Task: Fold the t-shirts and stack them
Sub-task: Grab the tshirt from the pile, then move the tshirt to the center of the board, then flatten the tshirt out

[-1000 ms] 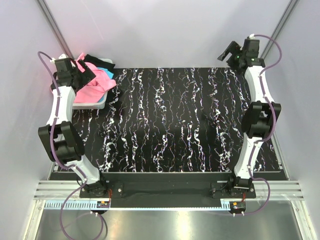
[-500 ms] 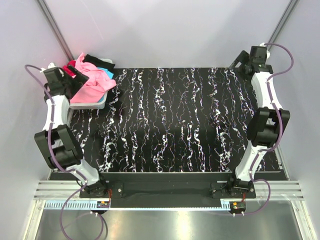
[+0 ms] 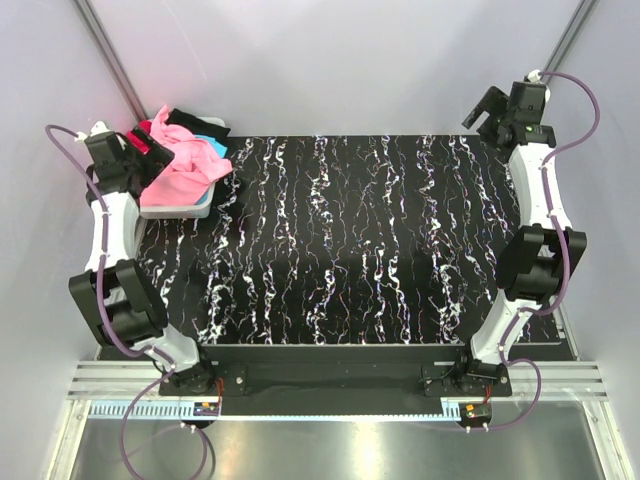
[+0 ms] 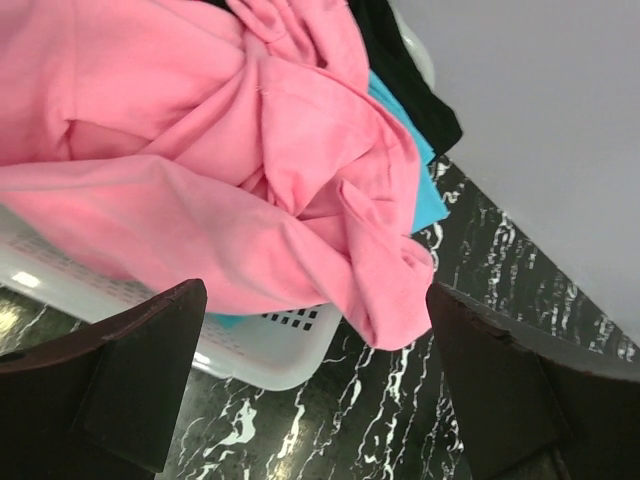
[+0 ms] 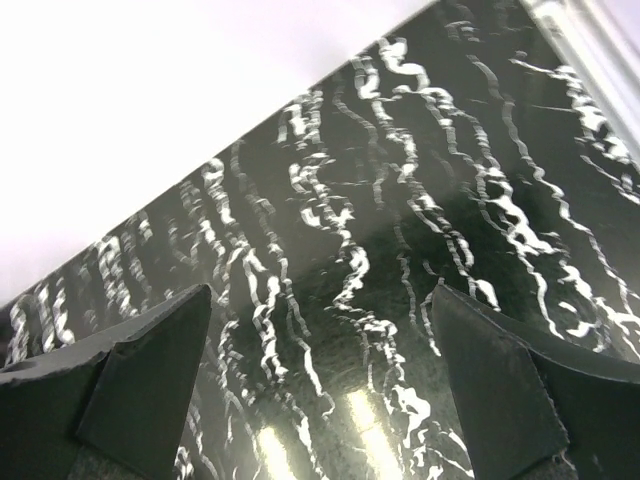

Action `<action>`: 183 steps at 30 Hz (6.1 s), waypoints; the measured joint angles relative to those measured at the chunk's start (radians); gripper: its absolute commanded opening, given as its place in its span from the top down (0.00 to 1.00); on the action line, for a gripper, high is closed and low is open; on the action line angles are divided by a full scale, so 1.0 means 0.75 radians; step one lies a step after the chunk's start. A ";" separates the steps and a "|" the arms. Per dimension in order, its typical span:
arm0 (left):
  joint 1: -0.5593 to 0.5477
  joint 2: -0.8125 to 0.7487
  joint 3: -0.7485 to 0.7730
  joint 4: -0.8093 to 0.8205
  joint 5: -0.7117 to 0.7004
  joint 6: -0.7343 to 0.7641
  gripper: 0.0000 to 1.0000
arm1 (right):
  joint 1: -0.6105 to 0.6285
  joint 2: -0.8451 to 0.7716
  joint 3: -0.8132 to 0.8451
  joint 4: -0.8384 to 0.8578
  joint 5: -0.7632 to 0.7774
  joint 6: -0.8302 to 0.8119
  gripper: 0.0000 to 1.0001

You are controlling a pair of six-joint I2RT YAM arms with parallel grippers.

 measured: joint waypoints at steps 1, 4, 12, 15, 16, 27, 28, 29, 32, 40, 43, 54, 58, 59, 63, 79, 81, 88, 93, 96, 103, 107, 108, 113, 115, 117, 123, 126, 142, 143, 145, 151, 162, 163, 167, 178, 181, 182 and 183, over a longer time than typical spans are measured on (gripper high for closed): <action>-0.007 -0.003 0.002 -0.015 -0.024 0.009 0.01 | 0.000 0.000 0.008 -0.001 -0.026 -0.011 0.00; -0.033 0.015 0.028 -0.055 -0.087 0.019 0.02 | 0.000 0.000 0.045 0.005 -0.077 -0.023 0.00; -0.078 0.455 0.504 -0.094 -0.221 -0.029 0.09 | 0.000 0.000 0.093 0.091 -0.114 -0.027 0.00; -0.076 0.564 0.530 -0.128 -0.278 -0.060 0.10 | 0.000 0.000 0.097 0.109 -0.129 -0.030 0.00; -0.076 0.593 0.535 -0.145 -0.290 -0.067 0.11 | 0.000 0.000 0.097 0.110 -0.132 -0.032 0.01; -0.082 0.727 0.607 -0.210 -0.341 -0.082 0.21 | 0.000 0.000 0.097 0.113 -0.133 -0.058 0.00; -0.082 0.727 0.609 -0.212 -0.342 -0.082 0.25 | 0.000 0.000 0.097 0.114 -0.133 -0.058 0.00; -0.084 0.727 0.611 -0.213 -0.343 -0.083 0.28 | 0.000 0.000 0.097 0.114 -0.133 -0.059 0.00; -0.090 0.727 0.611 -0.218 -0.348 -0.080 0.33 | 0.000 0.000 0.097 0.115 -0.133 -0.062 0.00; -0.095 0.731 0.614 -0.220 -0.352 -0.057 0.33 | 0.000 0.001 0.097 0.116 -0.136 -0.062 0.00; -0.095 0.742 0.620 -0.224 -0.353 -0.051 0.43 | 0.000 0.012 0.106 0.120 -0.137 -0.062 0.00; -0.098 0.788 0.665 -0.256 -0.358 -0.042 1.00 | 0.000 0.065 0.167 0.132 -0.161 -0.062 0.00; -0.115 0.781 0.673 -0.269 -0.397 -0.021 1.00 | 0.000 0.065 0.170 0.136 -0.172 -0.060 0.00; -0.120 0.773 0.673 -0.271 -0.403 -0.018 1.00 | 0.000 0.065 0.170 0.137 -0.173 -0.059 0.00; -0.140 0.699 0.675 -0.280 -0.429 -0.008 1.00 | 0.000 0.073 0.173 0.138 -0.173 -0.056 0.00; -0.417 0.233 1.380 -0.344 -0.458 0.194 1.00 | 0.000 0.089 0.186 0.138 -0.160 -0.049 0.00; -0.474 0.193 1.442 -0.328 -0.449 0.226 1.00 | 0.000 0.089 0.186 0.139 -0.156 -0.049 0.00; -0.622 0.118 1.438 -0.332 -0.425 0.300 1.00 | 0.000 0.061 0.139 0.138 -0.126 -0.051 0.00; -0.761 0.123 1.345 -0.370 -0.414 0.367 1.00 | 0.000 -0.008 0.073 0.138 -0.091 -0.059 0.00; -0.866 0.111 1.223 -0.368 -0.410 0.376 1.00 | 0.000 -0.057 0.041 0.138 -0.064 -0.067 0.00; -1.257 0.116 0.667 -0.273 -0.423 0.373 1.00 | 0.000 -0.181 -0.078 0.145 -0.025 -0.075 0.00; -1.398 0.235 0.325 -0.141 -0.431 0.338 1.00 | 0.000 -0.212 -0.169 0.151 -0.026 -0.082 0.00; -1.405 0.286 0.274 -0.122 -0.434 0.327 1.00 | 0.000 -0.217 -0.196 0.150 -0.027 -0.083 0.00; -1.403 0.565 0.195 -0.088 -0.447 0.306 0.94 | 0.000 -0.231 -0.330 0.162 -0.071 -0.107 0.00; -1.408 0.619 0.193 -0.095 -0.458 0.317 0.66 | 0.000 -0.243 -0.378 0.166 -0.101 -0.117 0.00; -1.416 0.626 0.194 -0.099 -0.458 0.328 0.17 | 0.000 -0.256 -0.411 0.173 -0.139 -0.125 0.00; -1.424 0.574 0.355 -0.228 -0.474 0.328 0.01 | 0.007 -0.278 -0.433 0.233 -0.393 -0.135 0.00; -1.389 0.435 0.359 -0.269 -0.441 0.314 0.01 | 0.043 -0.323 -0.532 0.316 -0.458 -0.133 0.00; -1.249 0.334 0.380 -0.267 -0.287 0.238 0.03 | 0.086 -0.301 -0.650 0.464 -0.543 -0.001 0.00; -1.229 0.334 0.373 -0.269 -0.268 0.230 0.03 | 0.087 -0.291 -0.651 0.464 -0.555 0.016 0.00; -1.172 0.334 0.339 -0.266 -0.234 0.219 0.03 | 0.099 -0.277 -0.669 0.470 -0.555 0.043 0.00; -1.070 0.330 0.207 -0.268 -0.207 0.182 0.10 | 0.248 -0.277 -0.755 0.462 -0.592 0.063 0.09; -1.059 0.159 -0.077 -0.268 -0.114 0.076 0.18 | 0.546 -0.272 -0.903 0.434 -0.622 0.045 0.31; -1.061 0.151 -0.079 -0.267 -0.110 0.072 0.19 | 0.550 -0.267 -0.912 0.424 -0.610 0.045 0.32; -1.083 0.145 -0.081 -0.257 -0.106 0.056 0.19 | 0.566 -0.223 -0.922 0.411 -0.584 0.043 0.35; -1.211 0.221 -0.079 -0.249 -0.150 0.013 0.23 | 0.625 -0.064 -0.805 0.333 -0.522 0.038 0.51; -1.218 0.221 -0.079 -0.245 -0.164 0.001 0.24 | 0.641 -0.041 -0.789 0.324 -0.497 0.027 0.67; -1.220 0.222 -0.079 -0.243 -0.168 -0.001 0.24 | 0.643 -0.037 -0.787 0.318 -0.489 0.025 0.74; -1.223 0.226 -0.079 -0.238 -0.170 -0.003 0.24 | 0.644 -0.033 -0.785 0.314 -0.484 0.019 0.91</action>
